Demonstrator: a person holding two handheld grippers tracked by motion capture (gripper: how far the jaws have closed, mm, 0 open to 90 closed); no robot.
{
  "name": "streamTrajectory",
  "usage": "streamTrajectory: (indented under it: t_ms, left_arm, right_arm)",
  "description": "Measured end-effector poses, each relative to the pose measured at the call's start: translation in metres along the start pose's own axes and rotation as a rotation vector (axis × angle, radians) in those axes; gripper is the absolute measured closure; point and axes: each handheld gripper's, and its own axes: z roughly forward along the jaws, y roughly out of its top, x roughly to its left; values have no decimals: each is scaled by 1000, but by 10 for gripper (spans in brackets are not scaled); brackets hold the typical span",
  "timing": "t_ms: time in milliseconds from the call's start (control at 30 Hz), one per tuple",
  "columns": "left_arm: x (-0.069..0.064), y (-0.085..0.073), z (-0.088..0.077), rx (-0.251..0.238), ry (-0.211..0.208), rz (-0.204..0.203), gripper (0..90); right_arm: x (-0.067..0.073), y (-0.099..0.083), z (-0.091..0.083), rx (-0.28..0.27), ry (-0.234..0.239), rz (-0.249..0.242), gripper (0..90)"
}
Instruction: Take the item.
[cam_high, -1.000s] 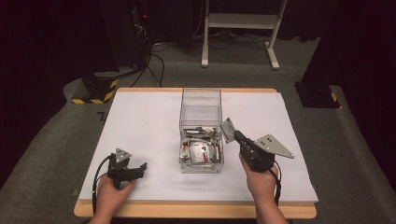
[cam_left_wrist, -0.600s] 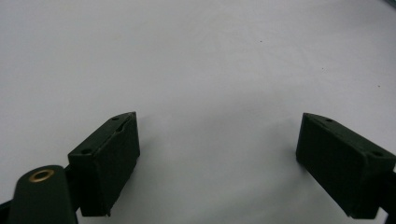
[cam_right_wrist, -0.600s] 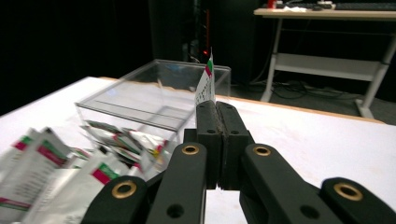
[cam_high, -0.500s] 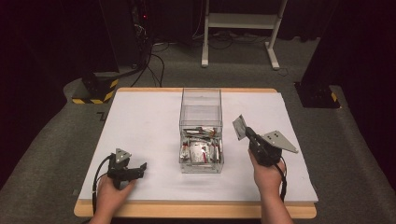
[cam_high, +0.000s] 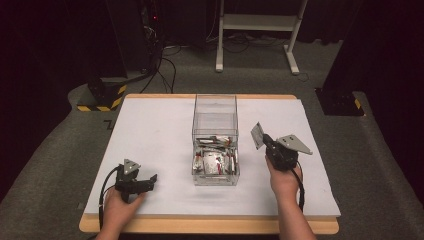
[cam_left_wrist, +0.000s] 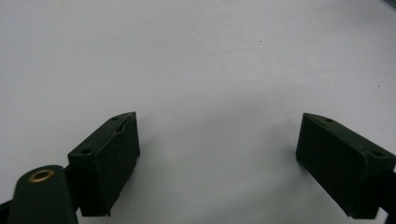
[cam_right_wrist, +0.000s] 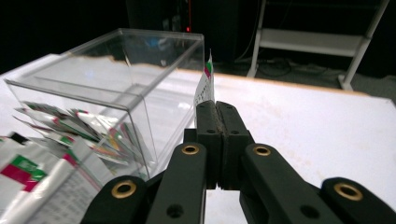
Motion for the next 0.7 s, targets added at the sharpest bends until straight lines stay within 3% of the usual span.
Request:
streamTrajectory:
  t_ms: [200,433,700]
  left_arm:
    - [0,0,0,0,0,1,137]
    - [0,0,0,0,1,1,137]
    - [0,0,0,0,1,3,137]
  right_arm:
    - [-4,-8,18,60,-9,1,899]
    - [-14,-21,34,128,-30,43,897]
    - [-28,-31,39,176,-79,69,855]
